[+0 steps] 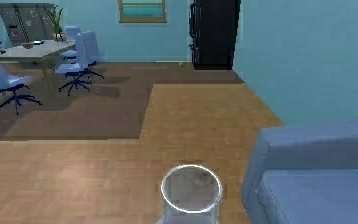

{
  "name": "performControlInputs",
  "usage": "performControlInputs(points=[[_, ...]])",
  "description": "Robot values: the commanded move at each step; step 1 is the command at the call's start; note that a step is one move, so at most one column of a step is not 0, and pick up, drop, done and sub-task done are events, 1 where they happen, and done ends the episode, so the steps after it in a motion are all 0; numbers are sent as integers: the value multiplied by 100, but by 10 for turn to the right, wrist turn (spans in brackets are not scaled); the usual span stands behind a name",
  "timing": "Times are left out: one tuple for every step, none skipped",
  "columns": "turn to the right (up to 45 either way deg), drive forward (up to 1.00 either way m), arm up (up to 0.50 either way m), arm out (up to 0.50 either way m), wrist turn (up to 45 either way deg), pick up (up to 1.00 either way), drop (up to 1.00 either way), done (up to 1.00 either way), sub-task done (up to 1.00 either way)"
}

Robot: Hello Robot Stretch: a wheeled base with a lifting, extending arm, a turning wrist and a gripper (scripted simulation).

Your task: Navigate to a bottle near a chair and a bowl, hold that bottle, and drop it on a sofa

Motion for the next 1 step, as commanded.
performControlInputs(points=[[-390,0,0,0,0,0,0,0,0]])
